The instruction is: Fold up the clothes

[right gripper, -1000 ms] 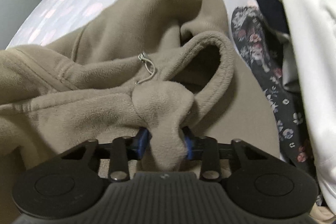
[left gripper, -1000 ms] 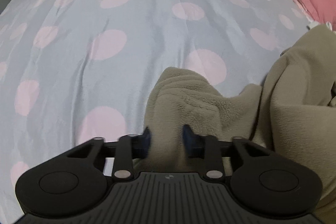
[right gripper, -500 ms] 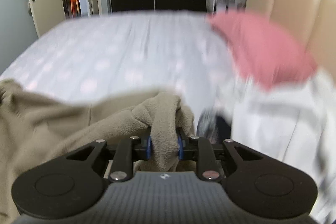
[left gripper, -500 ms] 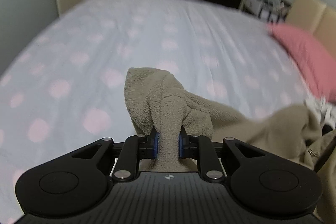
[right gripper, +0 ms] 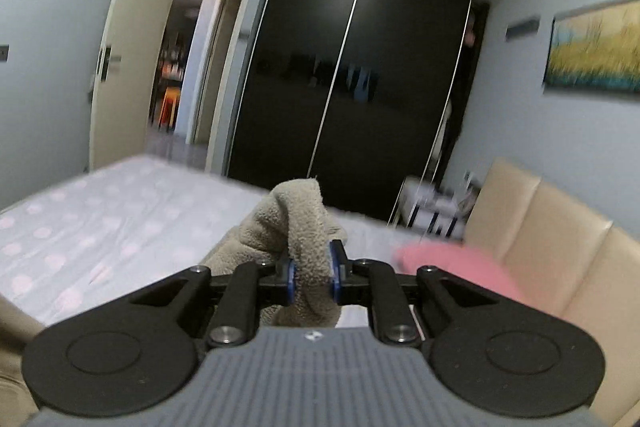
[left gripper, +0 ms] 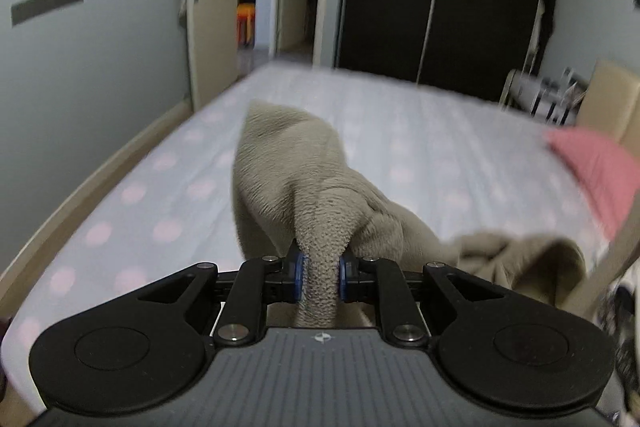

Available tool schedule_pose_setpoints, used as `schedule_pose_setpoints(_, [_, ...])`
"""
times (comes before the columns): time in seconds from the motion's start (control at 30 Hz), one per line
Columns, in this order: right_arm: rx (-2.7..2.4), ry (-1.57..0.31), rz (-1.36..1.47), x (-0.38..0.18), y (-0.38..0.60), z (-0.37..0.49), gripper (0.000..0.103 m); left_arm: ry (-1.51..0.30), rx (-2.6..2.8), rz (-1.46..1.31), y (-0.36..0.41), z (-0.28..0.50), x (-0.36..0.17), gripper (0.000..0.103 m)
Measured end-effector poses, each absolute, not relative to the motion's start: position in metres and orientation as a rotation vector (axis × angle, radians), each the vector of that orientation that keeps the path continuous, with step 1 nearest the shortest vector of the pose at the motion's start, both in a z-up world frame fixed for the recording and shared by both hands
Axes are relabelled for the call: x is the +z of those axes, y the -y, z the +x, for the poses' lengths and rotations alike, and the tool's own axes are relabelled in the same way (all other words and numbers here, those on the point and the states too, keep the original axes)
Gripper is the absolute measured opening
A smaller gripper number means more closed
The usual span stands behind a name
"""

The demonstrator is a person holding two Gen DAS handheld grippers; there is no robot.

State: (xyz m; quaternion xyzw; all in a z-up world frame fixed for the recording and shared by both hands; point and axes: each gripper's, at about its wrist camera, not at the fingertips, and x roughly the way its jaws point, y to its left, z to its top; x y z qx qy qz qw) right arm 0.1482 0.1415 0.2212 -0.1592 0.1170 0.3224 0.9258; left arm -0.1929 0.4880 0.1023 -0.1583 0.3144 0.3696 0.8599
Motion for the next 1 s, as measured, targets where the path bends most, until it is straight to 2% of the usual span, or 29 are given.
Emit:
schedule_pose_setpoints(0.2, [0.579, -0.393, -0.347, 0.154, -0.106, 0.158, 0.018, -0.819, 0.854, -0.409, -0.507, -0.207, 0.039, 0.015])
schedule_pose_setpoints(0.4, [0.407, -0.632, -0.333, 0.074, -0.012, 0.183, 0.018, -0.949, 0.87, -0.425, -0.516, -0.203, 0.013, 0.024])
schedule_pose_setpoints(0.47, [0.373, -0.713, -0.343, 0.05, 0.013, 0.182, 0.018, -0.972, 0.871, -0.413, -0.518, -0.201, 0.011, 0.034])
schedule_pose_setpoints(0.53, [0.347, -0.794, -0.356, 0.027, 0.034, 0.178, 0.018, -0.997, 0.858, -0.383, -0.513, -0.198, 0.014, 0.054])
schedule_pose_setpoints(0.7, [0.28, -0.993, -0.389, -0.03, 0.085, 0.168, 0.019, -1.032, 0.812, -0.265, -0.491, -0.186, 0.029, 0.06])
schedule_pose_setpoints(0.73, [0.275, -1.033, -0.398, -0.04, 0.093, 0.166, 0.02, -1.021, 0.777, -0.267, -0.487, -0.179, 0.033, 0.064])
schedule_pose_setpoints(0.87, [0.349, -1.114, -0.456, -0.046, 0.092, 0.155, 0.027, -0.969, 0.664, -0.286, -0.475, -0.154, 0.045, 0.069])
schedule_pose_setpoints(0.9, [0.369, -1.12, -0.471, -0.045, 0.09, 0.152, 0.03, -0.965, 0.645, -0.276, -0.472, -0.144, 0.046, 0.069])
schedule_pose_setpoints(0.93, [0.389, -1.127, -0.486, -0.043, 0.087, 0.149, 0.041, -0.963, 0.627, -0.262, -0.47, -0.134, 0.046, 0.069])
schedule_pose_setpoints(1.0, [0.43, -1.118, -0.515, -0.039, 0.087, 0.146, 0.045, -0.956, 0.587, -0.231, -0.465, -0.114, 0.045, 0.069])
